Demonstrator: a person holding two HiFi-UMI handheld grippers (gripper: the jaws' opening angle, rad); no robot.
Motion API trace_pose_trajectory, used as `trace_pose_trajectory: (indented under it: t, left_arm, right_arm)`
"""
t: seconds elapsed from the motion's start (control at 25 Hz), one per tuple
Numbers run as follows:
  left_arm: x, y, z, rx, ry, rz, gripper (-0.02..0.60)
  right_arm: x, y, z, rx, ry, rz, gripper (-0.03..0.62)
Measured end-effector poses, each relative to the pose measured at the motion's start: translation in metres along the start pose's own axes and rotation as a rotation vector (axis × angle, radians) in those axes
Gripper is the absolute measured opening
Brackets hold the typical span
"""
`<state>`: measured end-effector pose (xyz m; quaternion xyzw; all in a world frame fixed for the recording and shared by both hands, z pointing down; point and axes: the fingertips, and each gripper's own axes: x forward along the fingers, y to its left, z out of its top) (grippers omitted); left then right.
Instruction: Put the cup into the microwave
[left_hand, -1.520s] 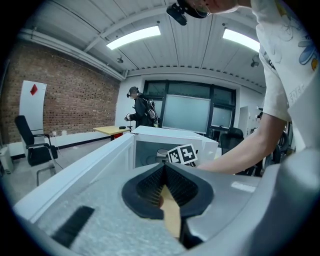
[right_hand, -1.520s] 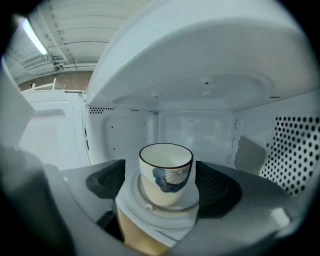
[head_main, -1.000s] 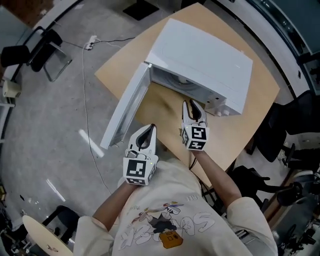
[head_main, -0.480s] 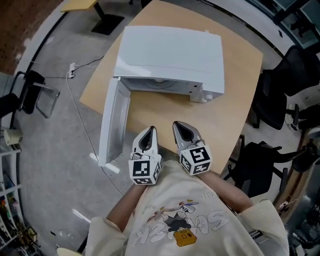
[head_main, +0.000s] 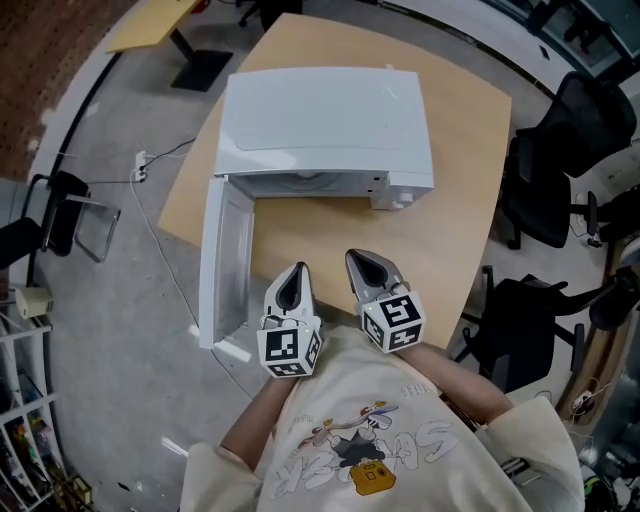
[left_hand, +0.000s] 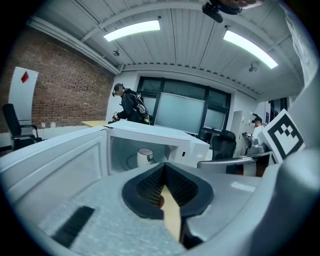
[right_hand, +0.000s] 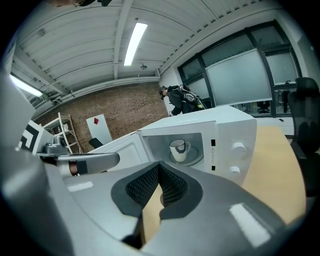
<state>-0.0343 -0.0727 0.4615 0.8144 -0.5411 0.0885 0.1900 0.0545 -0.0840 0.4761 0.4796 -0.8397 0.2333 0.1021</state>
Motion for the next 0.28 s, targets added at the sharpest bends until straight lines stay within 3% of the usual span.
trace_pose_trajectory:
  t: [0.28]
  left_arm:
    - [-0.004,0.002,-0.001,-0.002,-0.003,0.000,0.005]
  right_arm:
    - [0.003,0.012,-0.005,-0.025,0.015,0.026,0.005]
